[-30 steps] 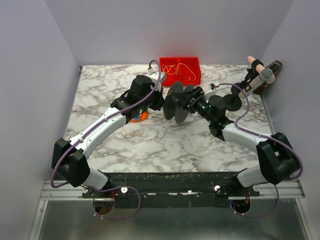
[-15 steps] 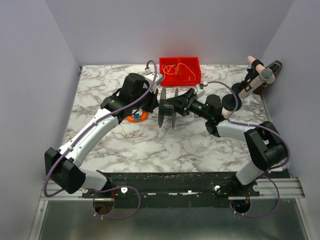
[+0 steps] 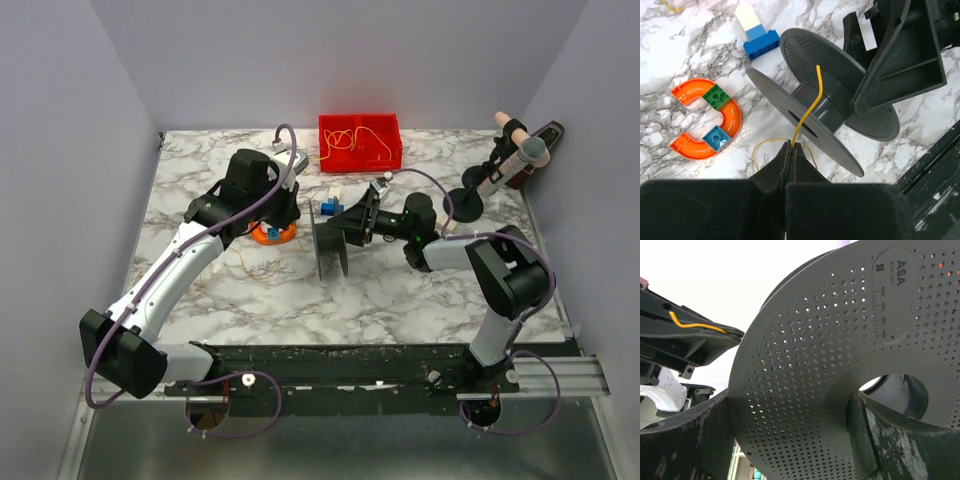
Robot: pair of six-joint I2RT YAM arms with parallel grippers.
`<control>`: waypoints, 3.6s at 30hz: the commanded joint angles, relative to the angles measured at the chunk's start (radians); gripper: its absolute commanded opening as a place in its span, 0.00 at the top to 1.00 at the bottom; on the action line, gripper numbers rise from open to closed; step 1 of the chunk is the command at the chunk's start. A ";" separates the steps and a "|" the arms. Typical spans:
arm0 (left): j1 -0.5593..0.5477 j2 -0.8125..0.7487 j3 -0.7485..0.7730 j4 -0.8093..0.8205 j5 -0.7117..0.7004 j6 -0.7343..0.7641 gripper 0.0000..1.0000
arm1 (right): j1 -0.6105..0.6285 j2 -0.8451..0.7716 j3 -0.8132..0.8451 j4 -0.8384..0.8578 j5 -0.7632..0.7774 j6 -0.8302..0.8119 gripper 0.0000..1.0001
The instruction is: Wrap the cables
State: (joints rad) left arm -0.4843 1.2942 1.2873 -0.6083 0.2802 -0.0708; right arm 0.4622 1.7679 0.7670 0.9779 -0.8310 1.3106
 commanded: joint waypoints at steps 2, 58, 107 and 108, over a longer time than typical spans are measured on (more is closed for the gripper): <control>0.006 0.016 -0.040 0.044 0.014 -0.012 1.00 | -0.017 0.073 -0.063 0.238 -0.020 0.134 0.85; -0.080 0.079 -0.006 0.036 0.031 -0.007 1.00 | -0.017 -0.338 -0.032 -0.582 0.369 -0.382 0.00; -0.016 -0.033 0.313 -0.240 0.355 -0.267 1.00 | 0.369 -0.644 0.140 -0.700 0.480 -1.044 0.14; -0.013 -0.035 0.310 -0.237 0.367 -0.276 1.00 | 0.380 -0.628 0.137 -0.671 0.471 -1.036 0.14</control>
State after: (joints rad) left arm -0.5213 1.2930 1.5768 -0.8223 0.5629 -0.2829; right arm 0.8204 1.1191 0.9421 0.1555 -0.4145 0.2474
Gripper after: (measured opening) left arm 0.007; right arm 0.871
